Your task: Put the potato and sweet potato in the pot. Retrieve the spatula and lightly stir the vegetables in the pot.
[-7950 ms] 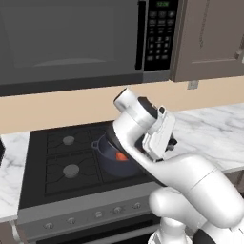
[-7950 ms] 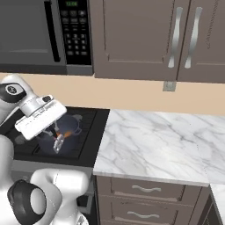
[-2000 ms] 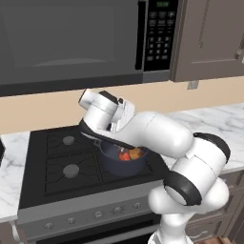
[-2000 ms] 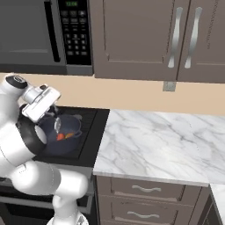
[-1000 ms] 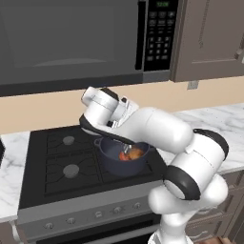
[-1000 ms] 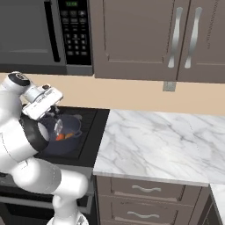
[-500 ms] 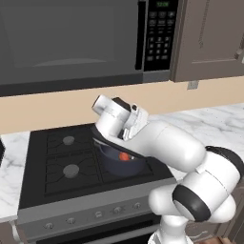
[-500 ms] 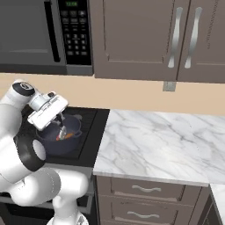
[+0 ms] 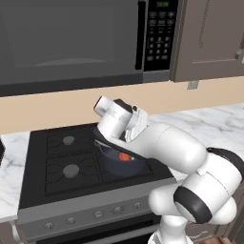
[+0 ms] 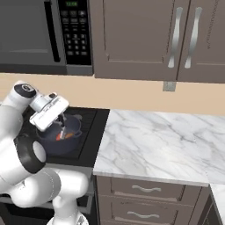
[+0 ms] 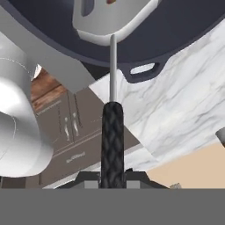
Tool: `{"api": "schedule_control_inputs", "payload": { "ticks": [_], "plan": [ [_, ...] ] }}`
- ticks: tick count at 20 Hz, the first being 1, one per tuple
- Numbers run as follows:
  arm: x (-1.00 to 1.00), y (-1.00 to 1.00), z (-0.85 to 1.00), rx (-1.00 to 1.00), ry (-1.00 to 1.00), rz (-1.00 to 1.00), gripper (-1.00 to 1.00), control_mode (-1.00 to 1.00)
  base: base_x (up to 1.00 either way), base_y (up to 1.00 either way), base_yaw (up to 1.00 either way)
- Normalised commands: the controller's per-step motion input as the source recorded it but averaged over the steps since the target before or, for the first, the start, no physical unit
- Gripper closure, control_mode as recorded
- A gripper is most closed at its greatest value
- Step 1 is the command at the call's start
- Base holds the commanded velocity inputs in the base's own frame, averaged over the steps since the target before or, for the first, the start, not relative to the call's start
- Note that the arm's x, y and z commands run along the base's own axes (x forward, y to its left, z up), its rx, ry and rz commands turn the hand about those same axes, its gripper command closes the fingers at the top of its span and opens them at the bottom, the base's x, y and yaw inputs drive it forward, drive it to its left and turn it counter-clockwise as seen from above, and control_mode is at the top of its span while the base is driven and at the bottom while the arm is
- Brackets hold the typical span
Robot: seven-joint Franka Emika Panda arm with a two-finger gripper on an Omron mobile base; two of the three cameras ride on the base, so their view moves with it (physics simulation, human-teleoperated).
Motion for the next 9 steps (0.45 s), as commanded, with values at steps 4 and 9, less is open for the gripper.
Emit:
{"api": "schedule_control_inputs", "payload": {
  "ticks": [4,9],
  "plan": [
    [0.3,0.23,-0.14,0.0,0.08,0.0,1.0,-1.0,0.0,0.0,0.0],
    [0.33,0.32,-0.17,0.0,0.03,0.0,1.0,-1.0,0.0,0.0,0.0]
  ]
}}
